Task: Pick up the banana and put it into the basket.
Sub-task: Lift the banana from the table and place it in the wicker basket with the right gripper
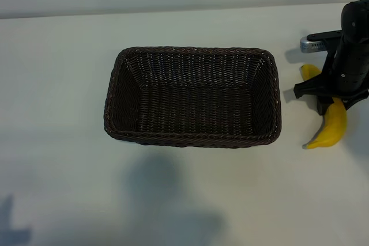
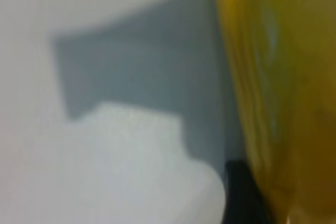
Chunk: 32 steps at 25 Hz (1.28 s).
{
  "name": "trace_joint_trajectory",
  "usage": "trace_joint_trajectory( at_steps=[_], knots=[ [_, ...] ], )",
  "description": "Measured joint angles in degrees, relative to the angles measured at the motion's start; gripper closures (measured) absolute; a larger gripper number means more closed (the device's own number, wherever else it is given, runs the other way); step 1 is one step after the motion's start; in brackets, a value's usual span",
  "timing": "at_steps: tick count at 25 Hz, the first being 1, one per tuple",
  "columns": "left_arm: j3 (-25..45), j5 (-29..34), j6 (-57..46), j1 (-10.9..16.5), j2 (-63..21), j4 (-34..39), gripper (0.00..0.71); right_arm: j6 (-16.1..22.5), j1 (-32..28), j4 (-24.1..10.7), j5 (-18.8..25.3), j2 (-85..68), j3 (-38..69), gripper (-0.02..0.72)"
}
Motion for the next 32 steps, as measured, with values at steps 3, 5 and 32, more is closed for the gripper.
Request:
trace_joint_trajectory(
  at_steps=[3, 5, 32],
  knots=[
    [0.0, 0.0, 0.0, 0.0, 0.0, 0.0, 0.152, 0.14, 0.0, 0.0, 0.88, -0.06, 0.0, 0.282],
    [0.0, 0.0, 0.0, 0.0, 0.0, 0.0, 0.152, 0.2, 0.0, 0.0, 1.57, -0.79, 0.0, 0.282],
    [0.0, 0.0, 0.0, 0.0, 0.0, 0.0, 0.152, -2.06, 9.17, 2.08, 22.27, -10.18, -19.11, 0.282]
  ],
)
